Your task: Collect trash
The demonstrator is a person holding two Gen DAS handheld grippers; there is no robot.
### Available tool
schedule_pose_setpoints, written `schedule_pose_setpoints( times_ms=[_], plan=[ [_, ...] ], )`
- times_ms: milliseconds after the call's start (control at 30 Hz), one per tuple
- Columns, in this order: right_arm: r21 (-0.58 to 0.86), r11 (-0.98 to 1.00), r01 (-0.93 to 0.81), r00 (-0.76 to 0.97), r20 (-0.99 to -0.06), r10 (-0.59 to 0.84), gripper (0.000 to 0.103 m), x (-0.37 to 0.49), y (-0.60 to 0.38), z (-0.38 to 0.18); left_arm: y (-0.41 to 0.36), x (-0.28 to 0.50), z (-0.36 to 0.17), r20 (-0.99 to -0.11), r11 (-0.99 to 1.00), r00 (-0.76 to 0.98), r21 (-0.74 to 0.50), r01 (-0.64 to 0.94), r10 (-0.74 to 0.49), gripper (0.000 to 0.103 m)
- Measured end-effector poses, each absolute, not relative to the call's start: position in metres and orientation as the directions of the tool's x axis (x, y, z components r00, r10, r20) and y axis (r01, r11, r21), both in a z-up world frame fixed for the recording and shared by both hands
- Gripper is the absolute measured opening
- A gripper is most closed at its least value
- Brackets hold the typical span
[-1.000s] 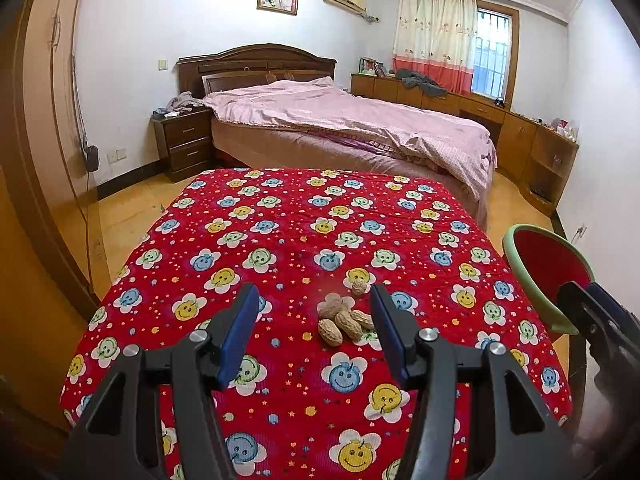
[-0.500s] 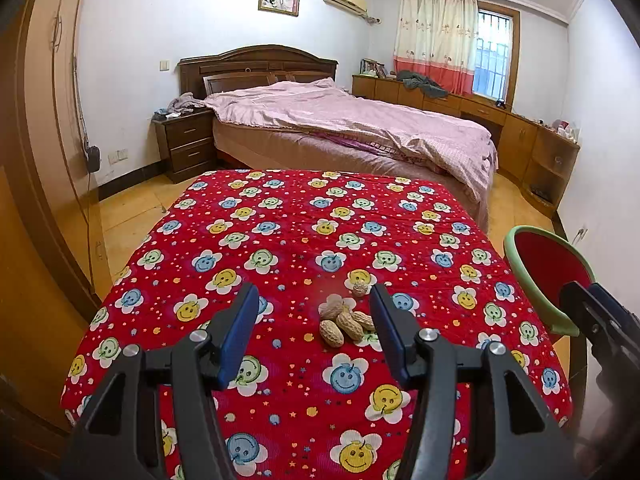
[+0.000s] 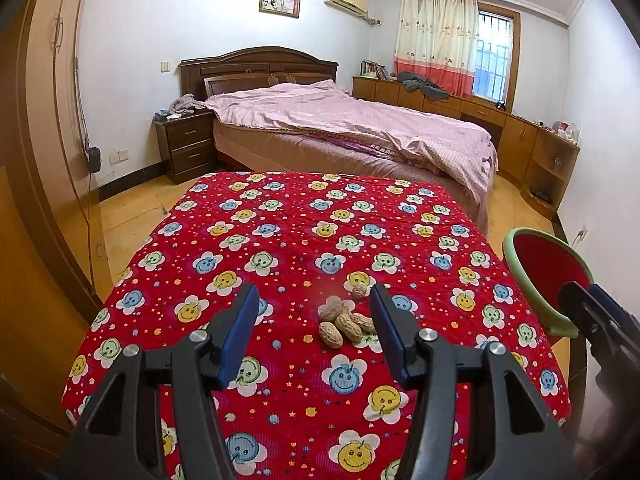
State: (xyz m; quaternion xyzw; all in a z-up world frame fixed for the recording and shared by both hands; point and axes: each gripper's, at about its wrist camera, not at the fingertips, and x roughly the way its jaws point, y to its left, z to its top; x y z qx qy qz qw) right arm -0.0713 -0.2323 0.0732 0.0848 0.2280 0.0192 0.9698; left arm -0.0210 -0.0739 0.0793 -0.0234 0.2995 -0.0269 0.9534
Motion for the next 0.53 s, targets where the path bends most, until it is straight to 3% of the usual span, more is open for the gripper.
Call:
schedule_pose_setpoints(
  times_ms=[533],
  plan=[
    [0.162, 0.987, 0.001, 0.896, -0.438, 0.071, 0.079, -0.068, -0.2302, 0.0789, -0.0747, -0.0206, 0.0822, -0.579, 0.999, 0.814, -0.047, 0.025, -0.047, 0.057]
  ],
)
